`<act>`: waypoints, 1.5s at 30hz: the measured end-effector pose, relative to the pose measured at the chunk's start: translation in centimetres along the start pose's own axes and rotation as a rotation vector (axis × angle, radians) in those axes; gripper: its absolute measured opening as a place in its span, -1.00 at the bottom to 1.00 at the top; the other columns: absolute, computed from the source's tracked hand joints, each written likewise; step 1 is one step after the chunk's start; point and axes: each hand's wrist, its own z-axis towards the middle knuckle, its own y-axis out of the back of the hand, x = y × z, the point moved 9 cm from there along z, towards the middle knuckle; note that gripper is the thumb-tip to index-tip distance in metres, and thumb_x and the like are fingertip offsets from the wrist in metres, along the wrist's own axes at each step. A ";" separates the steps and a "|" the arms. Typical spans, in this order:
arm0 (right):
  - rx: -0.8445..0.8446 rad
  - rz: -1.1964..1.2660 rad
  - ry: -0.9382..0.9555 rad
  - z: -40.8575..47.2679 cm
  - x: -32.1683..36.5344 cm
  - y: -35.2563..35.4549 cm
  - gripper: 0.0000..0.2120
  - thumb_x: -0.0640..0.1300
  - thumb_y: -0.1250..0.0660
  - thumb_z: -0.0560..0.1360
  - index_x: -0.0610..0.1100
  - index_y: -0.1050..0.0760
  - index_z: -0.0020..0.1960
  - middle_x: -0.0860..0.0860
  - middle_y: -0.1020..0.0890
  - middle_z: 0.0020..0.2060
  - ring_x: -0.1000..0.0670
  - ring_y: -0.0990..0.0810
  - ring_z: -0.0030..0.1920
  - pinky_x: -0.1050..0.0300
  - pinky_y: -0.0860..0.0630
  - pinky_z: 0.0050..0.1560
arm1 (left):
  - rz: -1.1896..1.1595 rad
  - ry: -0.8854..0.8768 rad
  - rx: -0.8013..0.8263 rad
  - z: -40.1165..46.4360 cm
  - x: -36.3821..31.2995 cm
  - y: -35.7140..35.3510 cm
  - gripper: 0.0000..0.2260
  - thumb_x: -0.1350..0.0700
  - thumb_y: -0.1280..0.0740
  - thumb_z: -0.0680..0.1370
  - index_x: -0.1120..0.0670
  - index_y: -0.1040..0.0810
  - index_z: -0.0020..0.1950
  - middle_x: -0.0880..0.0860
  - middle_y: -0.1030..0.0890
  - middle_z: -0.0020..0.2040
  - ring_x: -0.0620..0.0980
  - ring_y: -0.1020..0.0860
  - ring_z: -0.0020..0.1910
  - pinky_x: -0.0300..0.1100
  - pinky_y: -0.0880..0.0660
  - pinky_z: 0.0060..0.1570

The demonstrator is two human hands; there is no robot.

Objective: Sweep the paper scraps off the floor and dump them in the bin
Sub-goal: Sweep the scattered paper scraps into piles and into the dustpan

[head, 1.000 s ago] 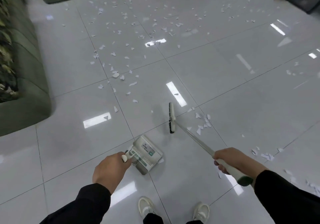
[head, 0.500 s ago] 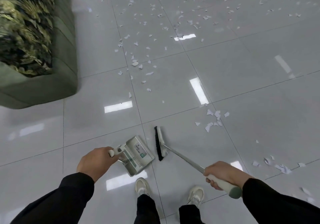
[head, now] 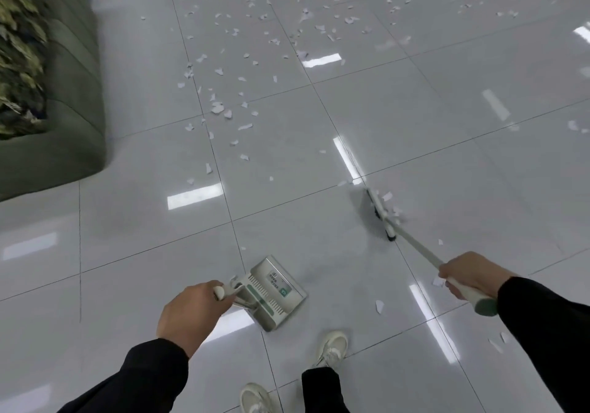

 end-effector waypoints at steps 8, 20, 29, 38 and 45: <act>0.073 0.267 0.013 -3.8 -2.4 -0.4 -0.85 -0.35 -0.38 0.51 -0.46 -0.55 0.01 -0.25 -0.57 -0.36 -0.08 -0.47 -0.54 0.22 -0.45 -0.56 | -0.188 0.093 -0.001 -1.6 0.3 -2.2 -0.76 -0.23 -0.32 0.58 -0.12 -0.57 -0.17 -0.06 -0.60 -0.32 -0.03 -0.55 -0.32 -0.16 -0.41 -0.32; 0.562 0.473 -0.034 -13.9 4.2 -25.6 -0.91 -0.31 -0.36 0.55 -0.33 -0.52 0.02 -0.21 -0.55 -0.28 0.01 -0.43 -0.53 0.27 -0.41 -0.59 | -0.213 0.168 -0.021 -6.8 7.4 -3.4 -0.67 -0.32 -0.22 0.58 -0.10 -0.55 -0.15 -0.07 -0.58 -0.31 -0.08 -0.53 -0.30 -0.19 -0.41 -0.31; 0.524 0.408 -0.109 -11.3 1.1 -30.3 -0.88 -0.31 -0.33 0.57 -0.33 -0.46 0.07 -0.22 -0.57 -0.31 0.01 -0.42 -0.56 0.28 -0.43 -0.60 | -0.163 0.177 -0.022 -6.3 11.8 -4.7 -0.67 -0.35 -0.22 0.57 -0.15 -0.56 -0.10 -0.08 -0.58 -0.30 -0.08 -0.54 -0.26 -0.18 -0.42 -0.29; 0.180 0.480 -0.112 -5.4 -2.5 -14.1 -0.83 -0.25 -0.33 0.59 -0.34 -0.46 0.12 -0.24 -0.55 -0.24 0.01 -0.43 -0.64 0.25 -0.48 -0.61 | -0.152 0.098 0.004 -4.5 8.5 -4.3 -0.70 -0.29 -0.24 0.59 -0.11 -0.57 -0.09 -0.08 -0.58 -0.29 -0.08 -0.51 -0.28 -0.19 -0.41 -0.32; 0.027 0.481 -0.112 -2.6 -3.2 -3.4 -0.68 -0.23 -0.38 0.57 -0.44 -0.46 0.20 -0.24 -0.58 -0.23 0.02 -0.48 -0.63 0.23 -0.51 -0.60 | -0.126 0.038 0.003 -1.4 2.6 -3.6 -0.67 -0.30 -0.22 0.59 -0.09 -0.59 -0.05 -0.04 -0.61 -0.28 -0.01 -0.60 -0.23 -0.15 -0.49 -0.27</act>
